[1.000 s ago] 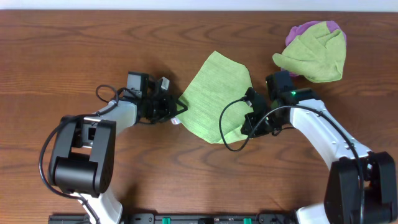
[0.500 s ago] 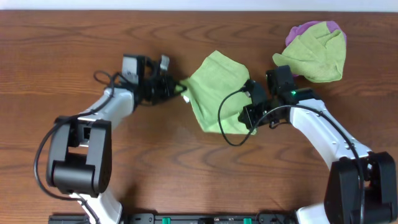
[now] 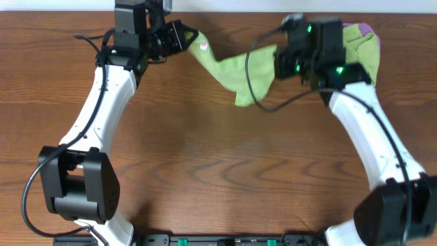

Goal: Fold the cloth
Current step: 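Lift the cloth with both grippers and stretch it toward the far edge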

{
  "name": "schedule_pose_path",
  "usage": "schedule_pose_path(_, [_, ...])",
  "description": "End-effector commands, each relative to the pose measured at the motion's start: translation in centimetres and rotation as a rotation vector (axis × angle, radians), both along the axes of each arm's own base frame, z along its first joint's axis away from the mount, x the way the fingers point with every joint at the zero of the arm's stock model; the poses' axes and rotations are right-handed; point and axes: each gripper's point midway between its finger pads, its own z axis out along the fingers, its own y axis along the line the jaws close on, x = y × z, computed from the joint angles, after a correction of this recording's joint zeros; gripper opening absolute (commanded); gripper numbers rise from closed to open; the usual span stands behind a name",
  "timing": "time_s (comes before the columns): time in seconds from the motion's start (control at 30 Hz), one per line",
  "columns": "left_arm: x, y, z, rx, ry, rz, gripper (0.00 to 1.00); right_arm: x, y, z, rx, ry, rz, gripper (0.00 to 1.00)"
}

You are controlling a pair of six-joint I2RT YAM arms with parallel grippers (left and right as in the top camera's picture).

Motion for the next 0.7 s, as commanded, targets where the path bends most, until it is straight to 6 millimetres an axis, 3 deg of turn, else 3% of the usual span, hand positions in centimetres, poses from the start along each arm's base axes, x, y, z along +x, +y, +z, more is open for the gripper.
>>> schedule_pose_path(0.0, [1.5,1.1,2.7,-0.006,-0.082,0.083,0.06,3.8,-2.0,-0.2,-0.037,-0.015,-0.091,0.01])
schedule_pose_path(0.13, [2.2,1.6,3.9,-0.017,-0.131,0.102,0.06,7.0,-2.2,1.2,-0.038,-0.039,-0.108,0.01])
schedule_pose_path(0.27, [1.5,2.0,3.2,-0.009,-0.107,0.056,0.05,7.5,-2.5,2.6,-0.067,-0.050,-0.108,0.01])
schedule_pose_path(0.37, [0.4,2.5,1.6,0.018,-0.053,0.006,0.06,6.6,-2.7,2.3,-0.101,-0.013,-0.093,0.01])
schedule_pose_path(0.67, [-3.7,2.4,-2.2,0.073,0.109,-0.128,0.06,1.8,-1.9,-1.3,-0.149,0.212,-0.012,0.01])
